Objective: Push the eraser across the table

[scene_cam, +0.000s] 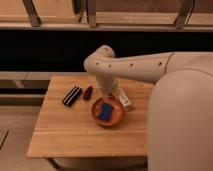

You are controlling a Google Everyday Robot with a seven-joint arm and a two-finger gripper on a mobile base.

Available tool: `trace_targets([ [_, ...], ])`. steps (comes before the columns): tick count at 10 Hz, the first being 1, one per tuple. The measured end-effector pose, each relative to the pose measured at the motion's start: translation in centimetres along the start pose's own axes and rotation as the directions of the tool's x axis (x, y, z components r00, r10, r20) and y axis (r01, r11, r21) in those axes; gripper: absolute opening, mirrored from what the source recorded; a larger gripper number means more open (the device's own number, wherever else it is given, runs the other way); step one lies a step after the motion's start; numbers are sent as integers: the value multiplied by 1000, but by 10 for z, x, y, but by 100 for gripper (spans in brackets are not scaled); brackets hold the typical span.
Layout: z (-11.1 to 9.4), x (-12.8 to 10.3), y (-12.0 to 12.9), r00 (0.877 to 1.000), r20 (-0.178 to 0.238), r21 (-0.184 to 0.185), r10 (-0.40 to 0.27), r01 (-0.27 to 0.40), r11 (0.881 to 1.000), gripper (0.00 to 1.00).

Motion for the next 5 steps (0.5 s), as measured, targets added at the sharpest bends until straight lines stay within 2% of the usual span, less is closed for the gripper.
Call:
trace_targets([
  [2,9,-16,36,994,-12,-44,-113,112,993,4],
  [3,12,-24,47,987,-10,-57,-158,157,986,0],
  [5,11,-46,70,968,7,-77,-250,249,965,0],
])
